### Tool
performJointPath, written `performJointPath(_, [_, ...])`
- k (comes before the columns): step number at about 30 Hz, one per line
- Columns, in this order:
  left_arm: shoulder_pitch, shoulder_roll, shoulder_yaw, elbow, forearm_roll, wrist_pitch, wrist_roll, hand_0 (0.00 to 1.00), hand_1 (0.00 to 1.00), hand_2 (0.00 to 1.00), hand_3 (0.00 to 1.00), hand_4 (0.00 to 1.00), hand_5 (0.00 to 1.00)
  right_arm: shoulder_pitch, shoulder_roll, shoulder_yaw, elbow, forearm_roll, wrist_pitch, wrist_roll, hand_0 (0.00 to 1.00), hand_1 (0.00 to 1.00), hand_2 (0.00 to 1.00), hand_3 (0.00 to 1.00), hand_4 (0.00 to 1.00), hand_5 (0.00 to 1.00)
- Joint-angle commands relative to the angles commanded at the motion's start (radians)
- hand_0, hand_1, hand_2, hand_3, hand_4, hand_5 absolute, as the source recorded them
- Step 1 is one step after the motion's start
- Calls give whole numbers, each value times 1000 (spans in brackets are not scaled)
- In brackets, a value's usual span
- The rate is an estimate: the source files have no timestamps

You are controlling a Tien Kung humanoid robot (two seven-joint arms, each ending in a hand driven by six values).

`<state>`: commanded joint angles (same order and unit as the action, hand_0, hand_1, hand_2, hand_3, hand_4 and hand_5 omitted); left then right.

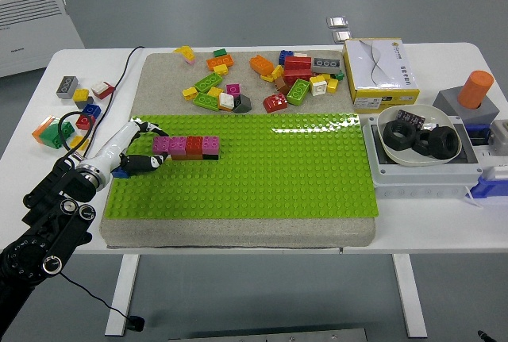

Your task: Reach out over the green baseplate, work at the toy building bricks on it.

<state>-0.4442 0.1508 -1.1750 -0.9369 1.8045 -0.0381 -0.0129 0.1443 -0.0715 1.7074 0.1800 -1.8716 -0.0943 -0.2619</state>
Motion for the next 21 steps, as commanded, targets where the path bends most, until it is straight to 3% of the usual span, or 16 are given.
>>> performJointPath(21, [-1, 2, 1, 2, -4, 1, 1, 938, 927, 913, 622, 587, 88, 0, 0, 13, 0, -14, 2, 2, 519, 617, 734, 815, 911, 998])
